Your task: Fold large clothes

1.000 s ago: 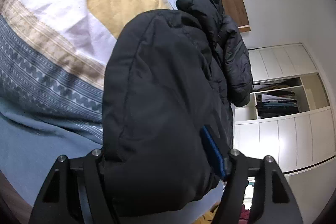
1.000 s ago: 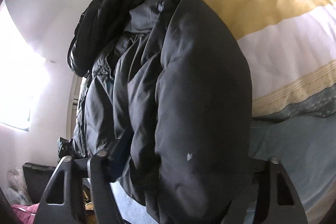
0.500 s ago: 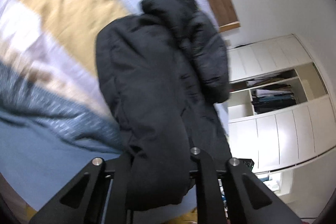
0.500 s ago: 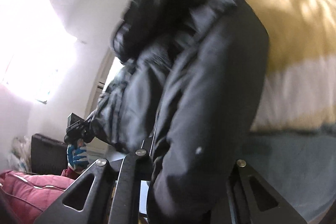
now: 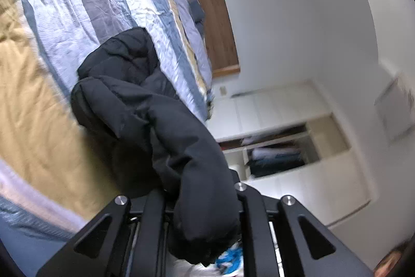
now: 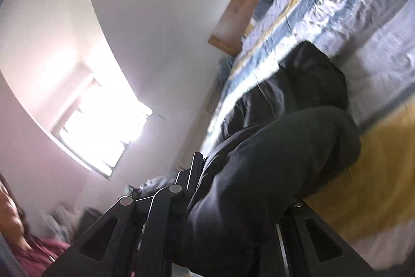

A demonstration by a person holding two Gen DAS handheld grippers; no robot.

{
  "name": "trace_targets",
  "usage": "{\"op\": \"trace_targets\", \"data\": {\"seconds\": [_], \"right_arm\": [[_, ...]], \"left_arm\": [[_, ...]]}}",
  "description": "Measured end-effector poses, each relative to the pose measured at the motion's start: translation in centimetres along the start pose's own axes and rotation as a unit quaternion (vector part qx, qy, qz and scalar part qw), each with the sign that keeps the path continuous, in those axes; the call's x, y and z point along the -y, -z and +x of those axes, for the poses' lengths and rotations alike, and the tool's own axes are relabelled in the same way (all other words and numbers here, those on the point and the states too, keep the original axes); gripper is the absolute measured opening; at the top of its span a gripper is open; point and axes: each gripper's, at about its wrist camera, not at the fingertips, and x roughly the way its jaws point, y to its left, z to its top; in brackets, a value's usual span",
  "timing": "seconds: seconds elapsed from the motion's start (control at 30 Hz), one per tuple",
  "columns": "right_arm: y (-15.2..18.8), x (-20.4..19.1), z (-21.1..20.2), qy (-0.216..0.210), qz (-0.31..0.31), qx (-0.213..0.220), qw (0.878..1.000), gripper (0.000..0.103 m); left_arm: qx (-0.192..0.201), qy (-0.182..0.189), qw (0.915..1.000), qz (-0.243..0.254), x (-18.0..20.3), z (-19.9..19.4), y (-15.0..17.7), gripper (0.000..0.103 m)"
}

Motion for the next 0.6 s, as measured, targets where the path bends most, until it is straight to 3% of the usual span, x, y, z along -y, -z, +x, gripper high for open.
{"op": "trace_targets", "data": {"seconds": [0.2,0.33,0.5,0.6], "right_arm": [[-6.0,1.6,2.9,-0.044,0.087,0.058,0.994,0.016],[-10.6,3.2,6.2,-0.034,0.148,0.11,0.982,0.019],[-15.8,5.6,11.5,0.026,0.166,0.147,0.975,0.02],[-19.6,7.8,14.8,0.095,0.146,0.15,0.973,0.02]], "left_arm": [[0.038,0.016,0.9973,-0.062,1.7,5.2,-7.7,0.012],[0.064,-0.022,0.992,-0.106,1.4,10.1,-13.2,0.014],[0.087,-0.084,0.9857,-0.116,-0.1,17.4,-20.5,0.014],[0.087,-0.124,0.9838,-0.096,-1.4,21.5,-23.7,0.014]]}}
